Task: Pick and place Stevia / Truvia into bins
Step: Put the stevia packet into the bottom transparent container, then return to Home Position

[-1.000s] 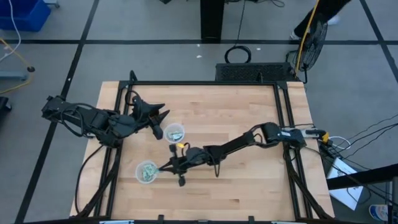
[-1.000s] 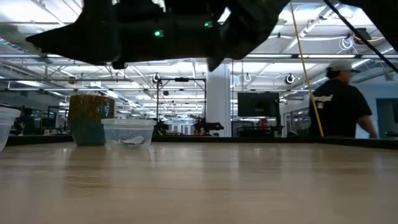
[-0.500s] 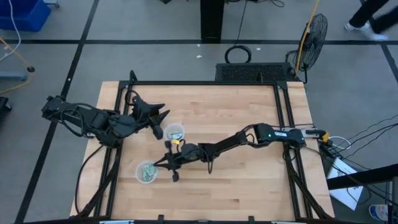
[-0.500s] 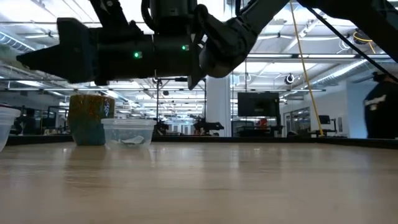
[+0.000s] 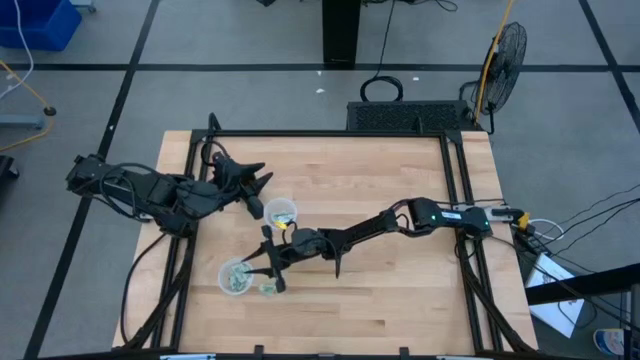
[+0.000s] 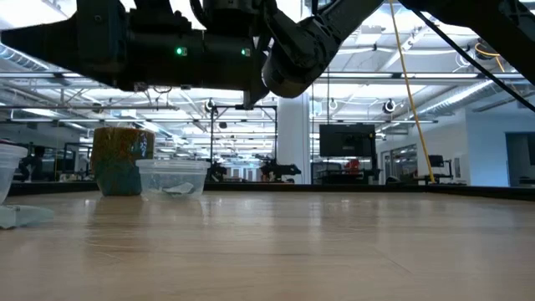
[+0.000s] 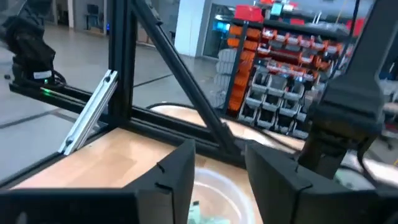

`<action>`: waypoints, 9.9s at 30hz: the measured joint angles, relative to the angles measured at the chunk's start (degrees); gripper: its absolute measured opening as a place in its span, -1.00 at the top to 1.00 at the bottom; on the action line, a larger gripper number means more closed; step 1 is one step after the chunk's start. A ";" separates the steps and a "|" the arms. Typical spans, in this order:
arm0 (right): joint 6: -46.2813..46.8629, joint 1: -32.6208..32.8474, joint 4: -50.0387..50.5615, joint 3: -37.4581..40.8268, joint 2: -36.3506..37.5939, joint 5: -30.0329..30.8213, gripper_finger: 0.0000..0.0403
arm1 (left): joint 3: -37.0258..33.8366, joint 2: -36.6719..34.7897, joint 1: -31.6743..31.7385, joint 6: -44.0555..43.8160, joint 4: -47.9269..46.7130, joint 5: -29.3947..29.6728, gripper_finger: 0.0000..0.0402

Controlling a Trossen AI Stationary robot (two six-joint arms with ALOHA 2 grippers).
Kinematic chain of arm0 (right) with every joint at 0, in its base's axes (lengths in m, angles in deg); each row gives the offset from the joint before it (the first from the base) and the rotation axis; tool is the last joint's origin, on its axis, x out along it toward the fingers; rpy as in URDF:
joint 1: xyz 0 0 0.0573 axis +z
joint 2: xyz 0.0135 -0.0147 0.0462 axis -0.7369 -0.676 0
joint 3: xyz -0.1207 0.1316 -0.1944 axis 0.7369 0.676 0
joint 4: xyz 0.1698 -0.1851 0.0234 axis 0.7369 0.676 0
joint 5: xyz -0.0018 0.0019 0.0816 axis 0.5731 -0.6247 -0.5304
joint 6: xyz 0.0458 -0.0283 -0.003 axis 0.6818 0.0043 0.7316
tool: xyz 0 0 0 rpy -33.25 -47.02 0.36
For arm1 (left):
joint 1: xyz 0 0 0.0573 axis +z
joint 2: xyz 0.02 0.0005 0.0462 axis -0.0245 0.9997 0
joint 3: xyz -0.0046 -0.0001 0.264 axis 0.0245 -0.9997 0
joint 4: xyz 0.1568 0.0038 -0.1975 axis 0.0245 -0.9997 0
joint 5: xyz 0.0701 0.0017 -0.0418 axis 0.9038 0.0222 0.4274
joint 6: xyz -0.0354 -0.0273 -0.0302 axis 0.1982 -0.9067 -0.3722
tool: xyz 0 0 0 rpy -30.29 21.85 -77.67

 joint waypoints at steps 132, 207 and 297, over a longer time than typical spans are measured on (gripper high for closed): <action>25.06 -4.17 30.08 86.43 107.70 -2.95 0.42 | -13.09 -25.20 -22.08 -23.90 -37.59 -12.51 0.57; 17.47 -16.28 19.74 100.09 119.32 -7.65 0.42 | -60.63 -48.68 -9.39 19.08 27.04 -34.51 0.57; 17.47 -16.26 19.74 100.09 119.32 -7.67 0.42 | -60.63 -48.68 -9.40 19.15 27.02 -34.48 0.57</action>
